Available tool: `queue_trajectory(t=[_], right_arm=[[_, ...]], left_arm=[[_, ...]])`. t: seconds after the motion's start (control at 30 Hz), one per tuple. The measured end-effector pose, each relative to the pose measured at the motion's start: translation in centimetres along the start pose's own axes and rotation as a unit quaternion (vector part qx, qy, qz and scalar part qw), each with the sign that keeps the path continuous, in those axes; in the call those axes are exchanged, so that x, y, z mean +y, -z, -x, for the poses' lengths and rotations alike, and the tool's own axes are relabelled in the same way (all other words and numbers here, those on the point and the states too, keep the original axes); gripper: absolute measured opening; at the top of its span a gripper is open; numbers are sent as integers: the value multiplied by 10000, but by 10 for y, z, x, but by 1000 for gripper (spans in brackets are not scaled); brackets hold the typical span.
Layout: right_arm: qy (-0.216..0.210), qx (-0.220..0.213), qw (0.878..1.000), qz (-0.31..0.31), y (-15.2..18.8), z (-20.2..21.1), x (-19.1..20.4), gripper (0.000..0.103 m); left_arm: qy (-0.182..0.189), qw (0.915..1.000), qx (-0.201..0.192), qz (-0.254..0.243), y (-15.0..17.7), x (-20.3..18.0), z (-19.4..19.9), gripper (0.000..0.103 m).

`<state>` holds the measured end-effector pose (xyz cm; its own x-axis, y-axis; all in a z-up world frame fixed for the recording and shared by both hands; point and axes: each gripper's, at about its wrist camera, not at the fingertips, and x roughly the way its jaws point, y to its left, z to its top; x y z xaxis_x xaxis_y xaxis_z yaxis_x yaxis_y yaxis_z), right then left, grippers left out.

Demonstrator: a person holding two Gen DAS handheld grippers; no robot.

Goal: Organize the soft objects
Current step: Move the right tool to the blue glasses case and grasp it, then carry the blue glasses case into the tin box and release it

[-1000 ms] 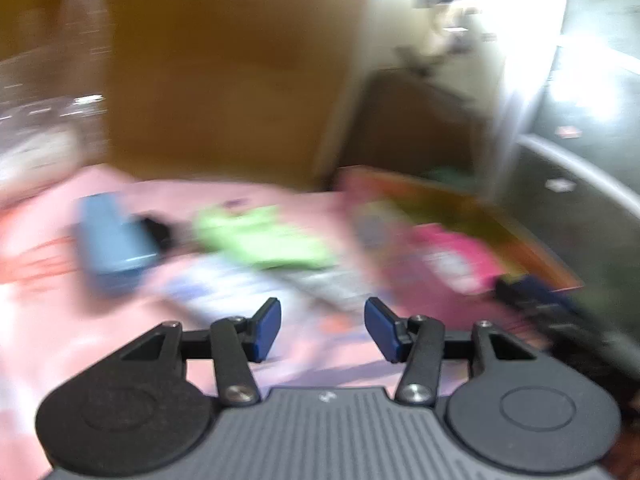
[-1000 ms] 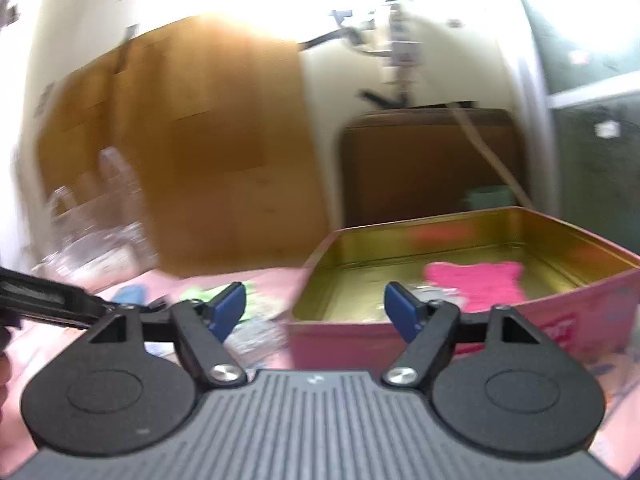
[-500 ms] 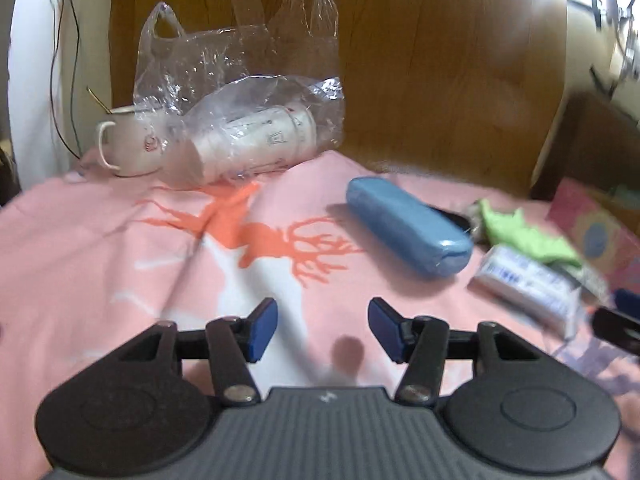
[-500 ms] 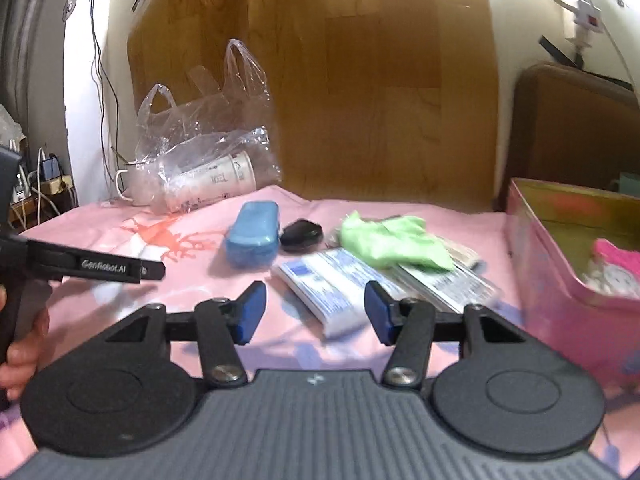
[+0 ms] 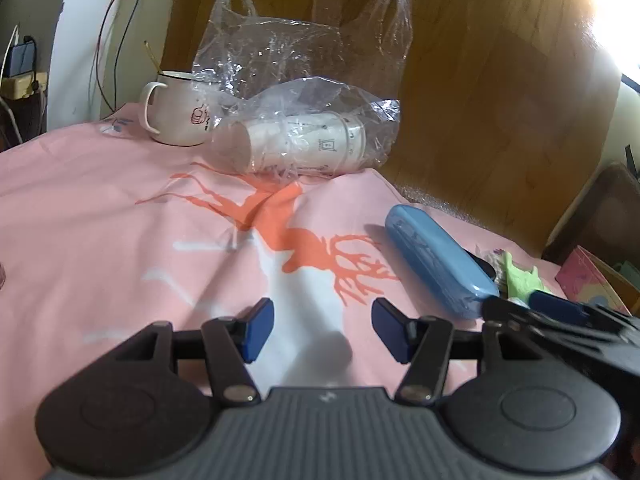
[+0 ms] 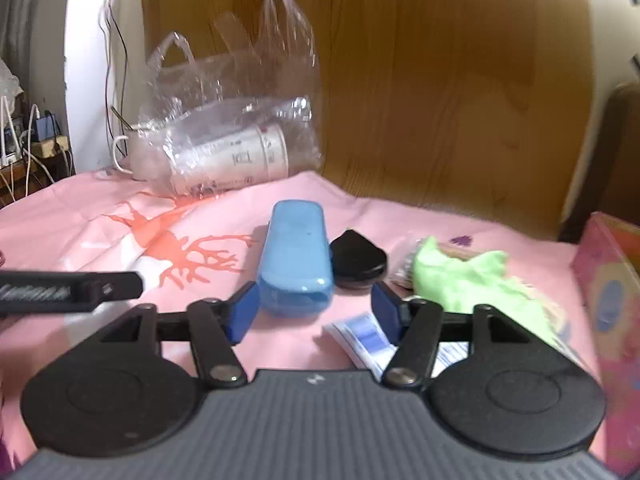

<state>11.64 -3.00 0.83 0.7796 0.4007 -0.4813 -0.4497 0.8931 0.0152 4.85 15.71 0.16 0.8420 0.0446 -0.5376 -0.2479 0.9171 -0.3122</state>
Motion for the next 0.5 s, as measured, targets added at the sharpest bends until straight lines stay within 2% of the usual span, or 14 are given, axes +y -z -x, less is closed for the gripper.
queue_trajectory(t=[0.23, 0.3, 0.33, 0.5], right_arm=[[-156, 356, 9990, -234, -13, -39, 0, 72], [-119, 557, 9982, -184, -10, -49, -1, 70], [-203, 694, 9971, -254, -9, -52, -2, 57], [-371, 654, 9971, -94, 0, -31, 2, 56]], left_arm=[[4, 10000, -22, -33, 0, -1, 0, 58], [-5, 10000, -20, -50, 0, -1, -1, 58], [-11, 10000, -21, -62, 0, -2, -1, 58], [-5, 9999, -2, -100, 0, -3, -2, 59]])
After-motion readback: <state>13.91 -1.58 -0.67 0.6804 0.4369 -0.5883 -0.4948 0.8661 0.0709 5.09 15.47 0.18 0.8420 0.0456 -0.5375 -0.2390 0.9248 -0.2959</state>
